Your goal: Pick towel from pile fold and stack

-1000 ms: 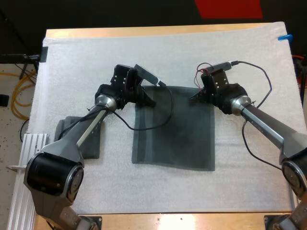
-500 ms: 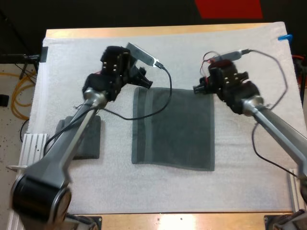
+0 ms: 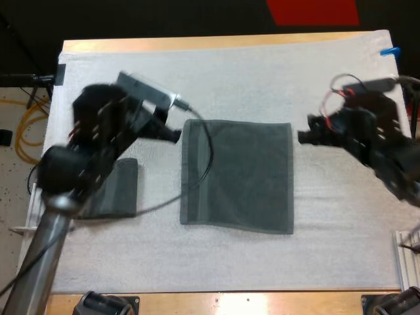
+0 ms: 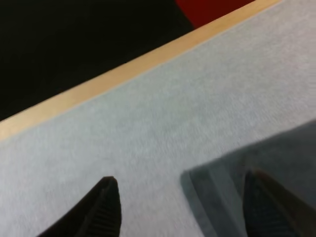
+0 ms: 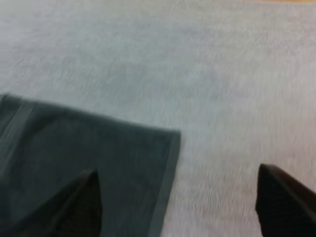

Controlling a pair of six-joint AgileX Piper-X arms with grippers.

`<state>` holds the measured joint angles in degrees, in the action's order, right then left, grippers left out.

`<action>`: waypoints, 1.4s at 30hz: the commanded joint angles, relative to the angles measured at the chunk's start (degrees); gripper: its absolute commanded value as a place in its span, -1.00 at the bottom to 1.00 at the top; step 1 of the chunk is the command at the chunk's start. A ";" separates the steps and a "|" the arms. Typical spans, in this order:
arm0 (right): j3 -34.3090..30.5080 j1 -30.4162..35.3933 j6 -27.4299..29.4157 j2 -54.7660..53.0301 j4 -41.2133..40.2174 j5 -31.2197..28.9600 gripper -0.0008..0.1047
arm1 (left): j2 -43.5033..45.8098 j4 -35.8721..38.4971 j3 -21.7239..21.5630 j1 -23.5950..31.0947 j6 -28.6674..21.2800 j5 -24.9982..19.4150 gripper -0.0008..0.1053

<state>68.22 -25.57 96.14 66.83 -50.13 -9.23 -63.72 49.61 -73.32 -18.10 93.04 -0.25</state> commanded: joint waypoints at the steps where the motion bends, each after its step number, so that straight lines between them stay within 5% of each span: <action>1: -0.26 -0.11 -1.19 -1.92 -2.85 1.28 0.22 | 1.85 2.93 -0.35 -0.38 1.48 0.63 0.01; 10: -7.40 -0.11 -8.29 -16.36 -13.09 6.24 0.22 | 14.45 15.23 1.71 -0.38 6.08 5.23 0.01; 22: -21.96 -0.11 -15.01 -23.17 -15.80 14.05 0.22 | 28.73 21.21 17.05 -0.38 13.04 6.15 0.01; 33: -39.47 -0.11 -24.57 -22.00 -1.39 22.38 0.22 | 31.36 20.79 28.72 -0.38 16.03 8.18 0.01; 42: -43.98 -0.11 -30.08 -8.83 15.12 29.70 0.22 | 31.36 18.73 31.47 -0.38 16.96 12.52 0.01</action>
<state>24.09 -25.57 66.38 57.22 -36.73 19.04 -32.67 69.08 -41.78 -18.10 109.26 11.81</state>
